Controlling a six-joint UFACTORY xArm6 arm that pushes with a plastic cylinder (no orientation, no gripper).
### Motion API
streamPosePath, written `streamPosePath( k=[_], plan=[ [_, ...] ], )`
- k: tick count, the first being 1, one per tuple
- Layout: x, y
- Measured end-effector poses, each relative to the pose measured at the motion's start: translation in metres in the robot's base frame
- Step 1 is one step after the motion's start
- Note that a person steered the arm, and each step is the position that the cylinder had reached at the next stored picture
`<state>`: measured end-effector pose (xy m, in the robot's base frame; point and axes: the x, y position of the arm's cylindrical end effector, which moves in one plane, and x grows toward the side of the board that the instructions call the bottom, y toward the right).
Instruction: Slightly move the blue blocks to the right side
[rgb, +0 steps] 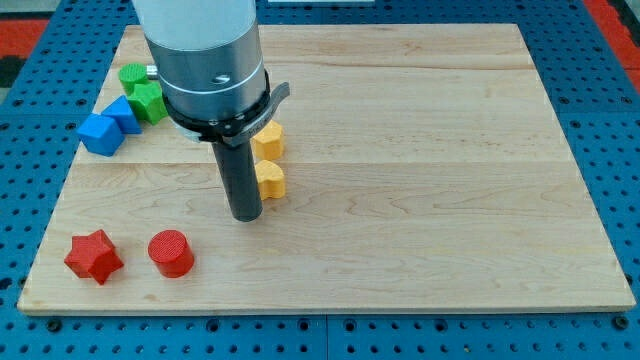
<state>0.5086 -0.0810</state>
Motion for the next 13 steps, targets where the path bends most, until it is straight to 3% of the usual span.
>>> streamPosePath(
  k=[3,4,6,7,8,12,13],
  plan=[
    [-0.053,0.003],
    [-0.046,-0.011],
    [-0.028,-0.154],
    [-0.039,-0.211],
    [-0.044,-0.223],
    [-0.174,-0.222],
    [-0.174,-0.206]
  ],
)
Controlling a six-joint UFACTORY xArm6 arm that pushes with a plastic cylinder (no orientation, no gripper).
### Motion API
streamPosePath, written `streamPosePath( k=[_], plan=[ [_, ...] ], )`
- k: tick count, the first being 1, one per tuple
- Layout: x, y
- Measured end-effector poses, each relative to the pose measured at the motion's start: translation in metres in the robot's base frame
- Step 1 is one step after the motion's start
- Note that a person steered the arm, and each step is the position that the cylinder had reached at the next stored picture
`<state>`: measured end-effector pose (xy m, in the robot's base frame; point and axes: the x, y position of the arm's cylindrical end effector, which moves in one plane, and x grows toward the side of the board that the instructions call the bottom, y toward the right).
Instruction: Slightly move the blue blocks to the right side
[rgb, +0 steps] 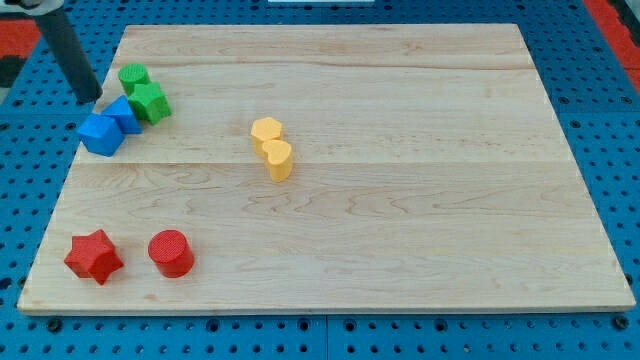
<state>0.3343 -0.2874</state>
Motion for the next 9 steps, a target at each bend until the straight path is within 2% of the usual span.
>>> streamPosePath(
  k=[2,4,5,6,7,9],
  plan=[
    [0.021,0.025],
    [0.065,0.043],
    [0.055,0.036],
    [0.038,-0.012],
    [0.040,-0.017],
    [0.096,-0.017]
  ],
)
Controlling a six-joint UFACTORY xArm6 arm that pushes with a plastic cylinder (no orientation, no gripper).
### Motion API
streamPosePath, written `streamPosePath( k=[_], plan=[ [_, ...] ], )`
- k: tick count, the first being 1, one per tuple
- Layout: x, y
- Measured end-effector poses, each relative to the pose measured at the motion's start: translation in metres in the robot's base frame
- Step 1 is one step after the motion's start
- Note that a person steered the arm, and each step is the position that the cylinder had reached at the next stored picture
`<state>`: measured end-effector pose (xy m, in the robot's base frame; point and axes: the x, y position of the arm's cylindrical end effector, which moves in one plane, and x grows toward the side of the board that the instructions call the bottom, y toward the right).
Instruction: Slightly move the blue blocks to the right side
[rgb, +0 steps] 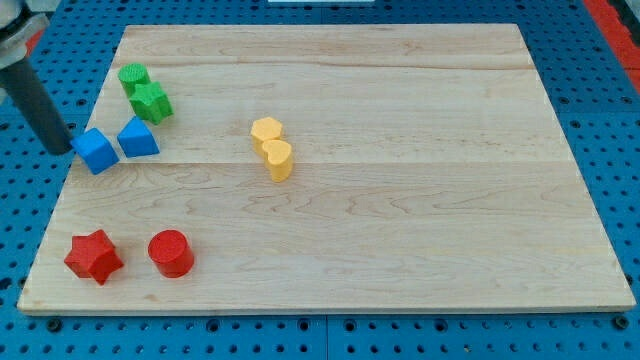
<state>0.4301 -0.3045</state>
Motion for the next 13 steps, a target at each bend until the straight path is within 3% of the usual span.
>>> streamPosePath(
  k=[3,5,6,8,13],
  plan=[
    [0.017,0.014],
    [0.055,0.038],
    [0.054,0.000],
    [0.007,0.000],
    [0.017,0.045]
  ],
)
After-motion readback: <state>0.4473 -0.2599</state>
